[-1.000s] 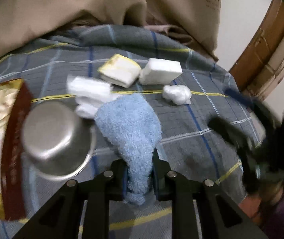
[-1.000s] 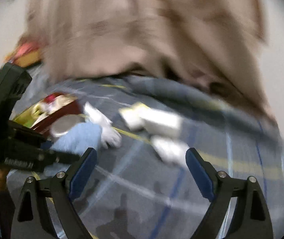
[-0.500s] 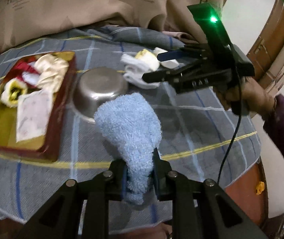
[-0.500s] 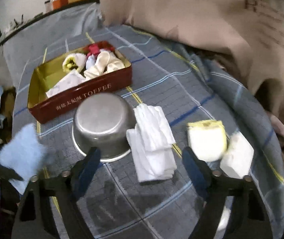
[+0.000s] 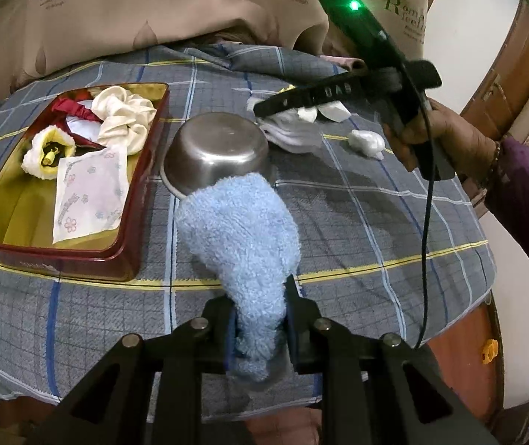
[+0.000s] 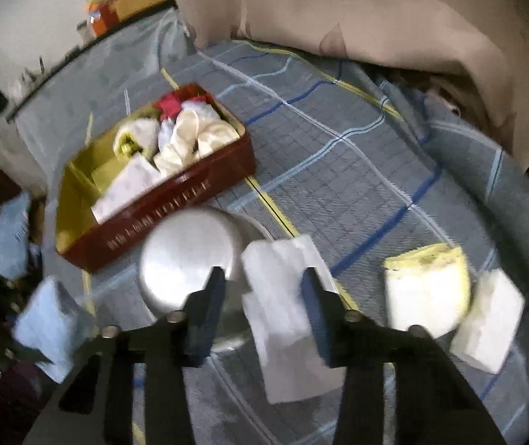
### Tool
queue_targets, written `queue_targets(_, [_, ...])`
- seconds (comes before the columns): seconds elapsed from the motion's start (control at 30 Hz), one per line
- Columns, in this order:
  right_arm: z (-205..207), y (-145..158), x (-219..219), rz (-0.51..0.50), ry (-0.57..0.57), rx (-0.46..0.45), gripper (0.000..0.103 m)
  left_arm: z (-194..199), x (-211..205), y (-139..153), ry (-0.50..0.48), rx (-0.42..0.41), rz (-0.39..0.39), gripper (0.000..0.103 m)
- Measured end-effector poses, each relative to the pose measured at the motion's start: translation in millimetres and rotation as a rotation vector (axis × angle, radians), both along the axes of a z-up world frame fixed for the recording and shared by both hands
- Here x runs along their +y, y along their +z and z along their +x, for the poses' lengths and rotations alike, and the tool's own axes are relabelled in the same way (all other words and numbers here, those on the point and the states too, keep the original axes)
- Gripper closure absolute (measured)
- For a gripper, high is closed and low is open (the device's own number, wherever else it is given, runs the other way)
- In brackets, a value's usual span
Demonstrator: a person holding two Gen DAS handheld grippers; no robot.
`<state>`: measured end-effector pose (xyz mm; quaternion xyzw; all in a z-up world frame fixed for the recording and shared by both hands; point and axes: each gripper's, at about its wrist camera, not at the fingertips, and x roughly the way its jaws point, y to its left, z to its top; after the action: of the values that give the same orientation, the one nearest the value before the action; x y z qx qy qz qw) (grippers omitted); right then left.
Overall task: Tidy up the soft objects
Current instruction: 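Lift the blue towel with left while right grasps the white folded cloth, then carry the blue towel into the gold tin with left while right carries white cloth toward it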
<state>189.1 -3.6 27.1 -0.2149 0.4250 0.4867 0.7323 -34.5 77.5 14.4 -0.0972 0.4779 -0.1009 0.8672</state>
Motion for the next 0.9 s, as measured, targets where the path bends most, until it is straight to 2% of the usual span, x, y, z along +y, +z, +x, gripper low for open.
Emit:
queue_targets(0.07, [5, 2, -2, 0.032, -0.020, 0.037, 0.085, 1, 1, 0, 0.006, 0.000, -0.002, 0.082])
queue_targets(0.17, [12, -3, 0, -0.024, -0.065, 0.001, 0.092, 2, 4, -2, 0.012, 0.007, -0.014, 0.082])
queue_targets(0.3, [13, 2, 0, -0.040, -0.086, -0.042, 0.092, 2, 5, -1, 0.017, -0.001, -0.014, 0.082])
queue_targets(0.37, [9, 6, 3, -0.051, -0.074, -0.065, 0.086, 2, 5, 0, 0.016, -0.001, -0.017, 0.082])
queue_targets(0.43, [5, 10, 3, -0.060, -0.060, -0.097, 0.059, 2, 5, -1, 0.017, 0.003, -0.020, 0.082])
queue_targets(0.47, [2, 11, 5, -0.071, -0.057, -0.126, 0.025, 2, 6, -1, 0.018, 0.003, -0.025, 0.082])
queue_targets(0.5, [-1, 13, 7, -0.091, -0.060, -0.172, 0.013, 2, 6, -1, 0.019, 0.002, -0.027, 0.082])
queue_targets(0.57, [-8, 15, 10, -0.101, -0.031, -0.211, 0.015, 2, 7, 1, 0.021, -0.001, -0.028, 0.082])
queue_targets(0.67, [-12, 13, 14, -0.118, 0.002, -0.206, 0.017, 1, 8, 3, 0.023, -0.008, -0.035, 0.082])
queue_targets(0.73, [-11, 7, 19, -0.160, 0.005, -0.225, 0.032, 1, 8, 4, 0.022, -0.010, -0.032, 0.081])
queue_targets(0.8, [-4, -1, 22, -0.170, 0.011, -0.145, 0.076, 1, 9, 4, 0.022, -0.008, -0.034, 0.081])
queue_targets(0.87, [3, -6, 24, -0.175, -0.009, -0.107, 0.080, 1, 10, 4, 0.025, -0.005, -0.035, 0.081])
queue_targets(0.9, [7, -6, 22, -0.152, -0.015, -0.076, 0.086, 1, 11, 4, 0.027, -0.006, -0.035, 0.081])
